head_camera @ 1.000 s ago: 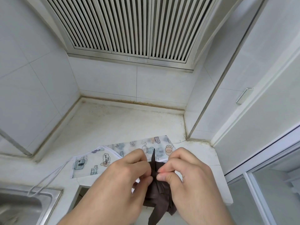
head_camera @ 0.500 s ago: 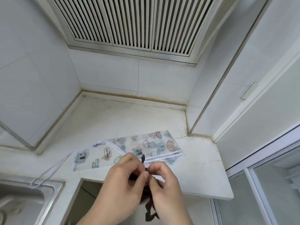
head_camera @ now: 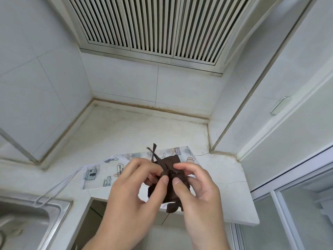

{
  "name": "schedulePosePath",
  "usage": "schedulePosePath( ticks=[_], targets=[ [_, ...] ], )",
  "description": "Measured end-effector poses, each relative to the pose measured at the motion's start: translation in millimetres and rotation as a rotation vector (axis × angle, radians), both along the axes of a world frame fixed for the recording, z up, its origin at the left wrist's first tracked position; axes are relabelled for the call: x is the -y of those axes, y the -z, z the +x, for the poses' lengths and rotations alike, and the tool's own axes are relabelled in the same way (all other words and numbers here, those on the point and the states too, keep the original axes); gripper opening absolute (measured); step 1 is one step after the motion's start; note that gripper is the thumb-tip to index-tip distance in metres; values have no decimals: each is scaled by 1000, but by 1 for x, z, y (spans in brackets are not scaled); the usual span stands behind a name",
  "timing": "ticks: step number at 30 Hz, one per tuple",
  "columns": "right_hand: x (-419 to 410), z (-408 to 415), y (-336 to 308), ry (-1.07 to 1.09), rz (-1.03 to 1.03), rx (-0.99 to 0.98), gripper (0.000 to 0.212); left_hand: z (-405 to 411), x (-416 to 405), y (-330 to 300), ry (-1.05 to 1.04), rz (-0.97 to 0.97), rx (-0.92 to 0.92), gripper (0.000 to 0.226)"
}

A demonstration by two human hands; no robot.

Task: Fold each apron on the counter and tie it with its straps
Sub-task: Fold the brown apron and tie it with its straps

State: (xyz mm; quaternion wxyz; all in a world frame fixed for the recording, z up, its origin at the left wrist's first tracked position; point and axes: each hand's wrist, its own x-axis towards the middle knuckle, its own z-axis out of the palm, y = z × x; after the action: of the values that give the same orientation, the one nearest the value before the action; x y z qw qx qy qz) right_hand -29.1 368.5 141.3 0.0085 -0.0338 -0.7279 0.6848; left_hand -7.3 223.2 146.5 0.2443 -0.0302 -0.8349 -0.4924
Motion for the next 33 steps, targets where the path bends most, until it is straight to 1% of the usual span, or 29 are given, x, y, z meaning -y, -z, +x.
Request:
schedulePosePath(
  ticks=[3,4,7,9,11,13,14,15,16,18,21,23,26,30,33],
  targets=[
    [-1,0,-6,-24,1,-3,36,2,-1,0,-27,153,32,6],
    [-1,1,-9,-42,22,-15,37,3,-1,-1,-23,164,40,5],
    [3,2,-14,-83,108,-61,31,3,-3,-5,-3,57,36,5],
    [6,2,-15,-93,163,-88,25,1,-2,-7,14,22,30,3],
    [7,1,-15,-80,188,-90,20,1,0,-6,23,55,37,6],
    [6,0,-13,-39,138,-61,13,1,2,-4,35,109,71,16],
    [5,0,-13,-36,97,-31,6,1,3,-3,35,118,86,21],
    [5,0,-14,-28,70,-12,9,1,4,-4,31,114,96,26],
    [5,0,-13,-17,59,2,16,1,4,-5,26,108,102,30],
    [5,0,-12,12,45,20,23,1,4,-8,30,109,107,32],
    [5,2,-8,51,106,5,28,2,4,-13,67,38,102,34],
    [4,3,-6,66,167,-16,30,3,5,-14,87,-8,113,39],
    [1,5,-6,88,220,-54,27,4,9,-16,87,-20,122,44],
    [-1,8,-10,131,283,-114,29,4,11,-22,32,-101,40,24],
    [-4,8,-11,176,325,-147,22,4,12,-28,-8,-204,2,24]
  ],
)
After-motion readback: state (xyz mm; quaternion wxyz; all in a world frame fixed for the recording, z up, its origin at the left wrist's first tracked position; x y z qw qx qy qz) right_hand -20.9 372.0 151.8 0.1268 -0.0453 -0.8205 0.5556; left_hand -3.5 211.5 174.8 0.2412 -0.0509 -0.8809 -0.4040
